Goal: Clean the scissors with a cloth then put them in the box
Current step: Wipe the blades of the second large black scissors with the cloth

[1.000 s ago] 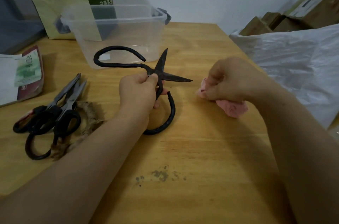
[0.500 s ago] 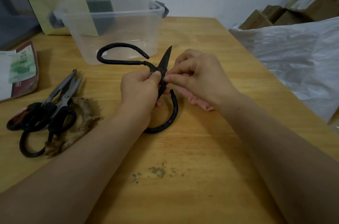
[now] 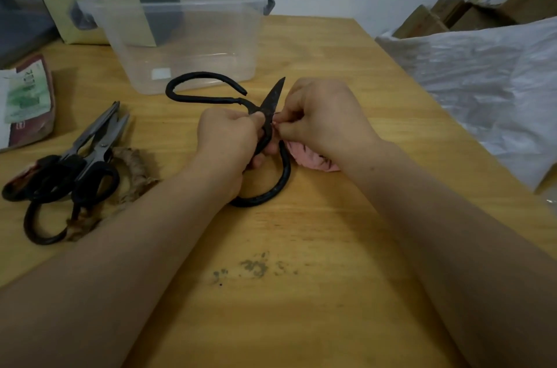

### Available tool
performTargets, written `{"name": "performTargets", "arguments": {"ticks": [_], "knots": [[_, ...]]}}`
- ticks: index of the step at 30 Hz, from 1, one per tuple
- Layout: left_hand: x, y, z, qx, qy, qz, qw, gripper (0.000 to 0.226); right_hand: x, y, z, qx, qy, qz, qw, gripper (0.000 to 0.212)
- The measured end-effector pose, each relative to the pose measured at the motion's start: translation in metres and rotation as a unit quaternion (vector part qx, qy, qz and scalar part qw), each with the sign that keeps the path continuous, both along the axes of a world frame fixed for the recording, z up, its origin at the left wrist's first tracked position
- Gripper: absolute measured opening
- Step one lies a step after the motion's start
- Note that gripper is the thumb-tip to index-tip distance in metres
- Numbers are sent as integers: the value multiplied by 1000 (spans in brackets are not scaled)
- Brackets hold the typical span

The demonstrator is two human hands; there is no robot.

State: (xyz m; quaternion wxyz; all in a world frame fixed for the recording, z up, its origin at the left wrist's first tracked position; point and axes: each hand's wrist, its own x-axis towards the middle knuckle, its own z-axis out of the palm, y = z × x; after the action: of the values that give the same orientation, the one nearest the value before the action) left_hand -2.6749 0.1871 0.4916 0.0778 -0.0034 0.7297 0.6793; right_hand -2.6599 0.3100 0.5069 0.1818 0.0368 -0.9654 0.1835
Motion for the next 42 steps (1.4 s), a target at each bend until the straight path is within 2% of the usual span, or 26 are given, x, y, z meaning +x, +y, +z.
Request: {"name": "performTargets", "arguments": {"ticks": [5,9,14,18,22,29,32,35,42], "knots": [[3,1,0,9,-4,-10,1000,23,2,10,0,-51,-32,-32,998,4],[-1,0,1,17,-15,7,1000,24,5,28,-5,3,-10,-79,997,9],[-2,0,0,16,-8,5,1000,24,2,5,-5,-5,46,17,999,5],[-2,-1,0,21,-7,-3,1000,21,-1,3,-7,-30,62,39,997,4],[1,1,1,15,-10,-21,1000,19,1,12,-8,-75,26,15,997,3],[-1,-2,1,15,-17,-9,1000,23,7,34,-5,-57,-5,-81,995,4],[-2,-2,1,25,-17,-4,1000,22,7,21,-4,-32,41,-35,998,6],[-3,-2,0,27,-14,-7,1000,21,1,8,-5,-7,48,11,999,6],[-1,-1,1,19,-17,-16,1000,22,4,31,-7,-67,2,-65,996,5]]}}
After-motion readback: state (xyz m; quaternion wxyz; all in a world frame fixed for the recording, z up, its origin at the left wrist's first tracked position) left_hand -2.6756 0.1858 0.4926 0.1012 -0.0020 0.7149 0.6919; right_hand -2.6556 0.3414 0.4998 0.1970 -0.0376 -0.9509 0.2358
